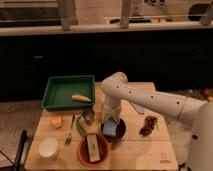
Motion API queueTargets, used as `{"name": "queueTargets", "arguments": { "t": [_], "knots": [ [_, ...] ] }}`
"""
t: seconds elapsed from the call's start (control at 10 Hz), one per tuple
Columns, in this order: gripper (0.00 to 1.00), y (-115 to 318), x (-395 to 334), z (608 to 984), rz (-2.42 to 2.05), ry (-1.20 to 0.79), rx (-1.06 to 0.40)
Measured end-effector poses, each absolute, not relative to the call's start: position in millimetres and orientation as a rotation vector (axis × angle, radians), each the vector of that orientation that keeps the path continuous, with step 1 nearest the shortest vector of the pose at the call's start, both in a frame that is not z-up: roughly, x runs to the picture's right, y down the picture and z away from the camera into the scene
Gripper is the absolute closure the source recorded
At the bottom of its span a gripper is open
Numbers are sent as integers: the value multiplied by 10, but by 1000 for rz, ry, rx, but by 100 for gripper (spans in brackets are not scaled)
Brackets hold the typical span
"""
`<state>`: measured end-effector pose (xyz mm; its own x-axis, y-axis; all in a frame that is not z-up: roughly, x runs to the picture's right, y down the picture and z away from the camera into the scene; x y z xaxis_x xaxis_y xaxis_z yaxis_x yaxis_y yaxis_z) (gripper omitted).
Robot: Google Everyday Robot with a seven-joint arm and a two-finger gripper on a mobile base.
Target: Wipe purple bowl with sponge
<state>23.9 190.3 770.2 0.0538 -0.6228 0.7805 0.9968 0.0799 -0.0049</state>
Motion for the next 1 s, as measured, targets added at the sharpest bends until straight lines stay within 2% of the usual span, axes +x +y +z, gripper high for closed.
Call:
{"name": "queueTargets", "arguments": {
  "t": [0.4, 1.0],
  "knots": [
    [98, 2158, 253, 7390, -1458, -759, -663],
    [98, 1964, 837, 7551, -1376, -674, -705]
  ]
}}
